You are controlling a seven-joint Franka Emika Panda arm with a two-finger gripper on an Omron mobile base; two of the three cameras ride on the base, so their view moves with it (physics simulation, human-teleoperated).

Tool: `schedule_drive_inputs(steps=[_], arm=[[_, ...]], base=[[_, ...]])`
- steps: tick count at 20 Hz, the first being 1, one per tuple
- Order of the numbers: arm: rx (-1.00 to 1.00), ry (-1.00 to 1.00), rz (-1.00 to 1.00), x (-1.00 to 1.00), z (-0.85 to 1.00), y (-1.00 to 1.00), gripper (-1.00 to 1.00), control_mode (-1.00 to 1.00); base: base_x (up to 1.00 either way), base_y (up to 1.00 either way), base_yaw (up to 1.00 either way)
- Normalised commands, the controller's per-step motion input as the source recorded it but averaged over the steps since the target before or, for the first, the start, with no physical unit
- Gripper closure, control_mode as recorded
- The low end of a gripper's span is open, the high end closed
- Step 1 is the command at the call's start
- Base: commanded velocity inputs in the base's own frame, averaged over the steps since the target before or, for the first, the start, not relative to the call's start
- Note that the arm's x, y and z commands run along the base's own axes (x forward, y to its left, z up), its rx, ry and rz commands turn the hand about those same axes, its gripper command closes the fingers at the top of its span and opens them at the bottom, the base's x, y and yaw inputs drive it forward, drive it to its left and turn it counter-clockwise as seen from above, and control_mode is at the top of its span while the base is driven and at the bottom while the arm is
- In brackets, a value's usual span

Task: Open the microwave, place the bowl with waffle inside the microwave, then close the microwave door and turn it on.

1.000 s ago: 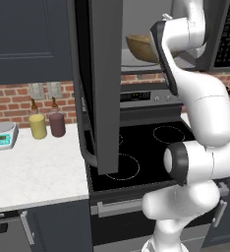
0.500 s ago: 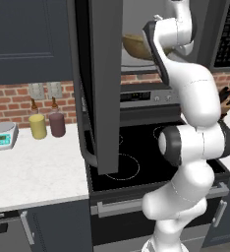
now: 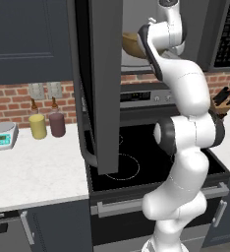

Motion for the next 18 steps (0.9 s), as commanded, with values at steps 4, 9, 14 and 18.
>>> schedule_drive_inputs(steps=[4, 9, 14, 18], arm=[[0.00, 0.00, 0.00, 0.52, -0.09, 0.00, 1.00, -1.00], [0.00, 0.00, 0.00, 0.39, -0.15, 0.07, 1.00, -1.00], [-0.02, -0.01, 0.00, 0.09, -0.17, 0.13, -1.00, -1.00], [-0.01, -0.04, 0.00, 0.00, -0.20, 0.08, -1.00, -1.00]], base=[[0.00, 0.00, 0.00], [0.00, 0.00, 0.00], [0.00, 0.00, 0.00], [0.00, 0.00, 0.00]])
